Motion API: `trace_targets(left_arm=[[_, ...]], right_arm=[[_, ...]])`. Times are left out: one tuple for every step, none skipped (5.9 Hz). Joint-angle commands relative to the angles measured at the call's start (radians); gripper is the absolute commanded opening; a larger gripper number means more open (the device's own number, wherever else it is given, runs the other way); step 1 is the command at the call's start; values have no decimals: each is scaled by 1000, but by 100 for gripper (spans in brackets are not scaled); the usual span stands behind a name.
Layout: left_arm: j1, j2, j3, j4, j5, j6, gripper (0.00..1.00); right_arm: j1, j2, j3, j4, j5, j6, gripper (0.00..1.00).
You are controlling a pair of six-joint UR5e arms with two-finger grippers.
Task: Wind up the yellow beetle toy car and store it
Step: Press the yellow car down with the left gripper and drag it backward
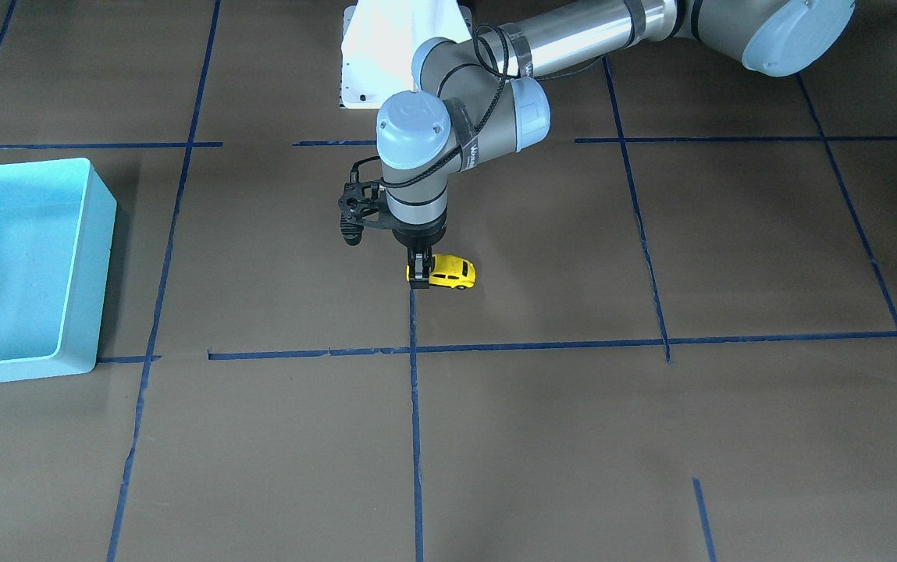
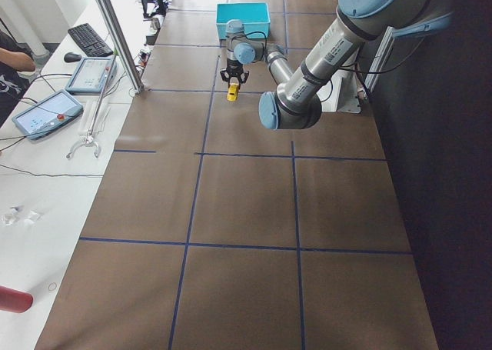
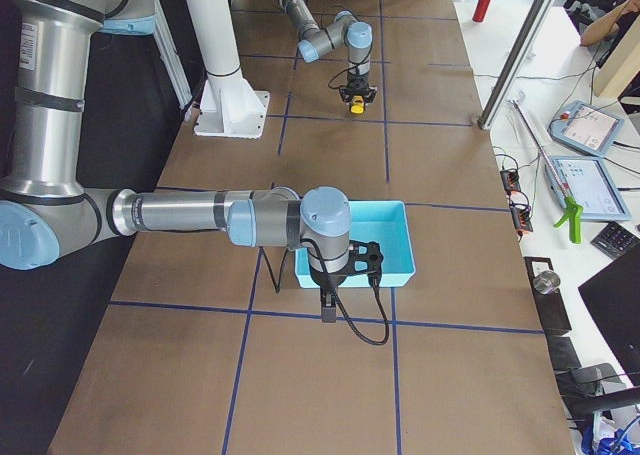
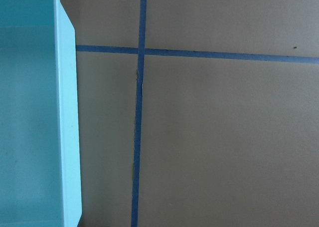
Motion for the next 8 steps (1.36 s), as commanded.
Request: trace_targets(left_arm=[[-5, -1, 3, -119, -36, -87, 0], [-5, 1, 10, -154, -47, -91, 0], [-5, 2, 41, -193, -64, -91, 0], [-5, 4, 56, -204, -64, -98, 0], [-6, 5, 61, -204, -64, -115, 0], [-5, 5, 67, -204, -66, -137, 0], [-5, 7, 67, -204, -66, -137, 0], [1, 7, 75, -205, -70, -137, 0]], right_arm=[[0, 0, 1, 2, 0, 1, 100], [0, -1, 1, 0, 0, 1, 100], [0, -1, 1, 0, 0, 1, 100], [0, -3, -1, 0, 0, 1, 100], [0, -1, -1, 0, 0, 1, 100], [0, -1, -1, 0, 0, 1, 100], [0, -1, -1, 2, 0, 1, 100], [0, -1, -1, 0, -2, 1, 100]])
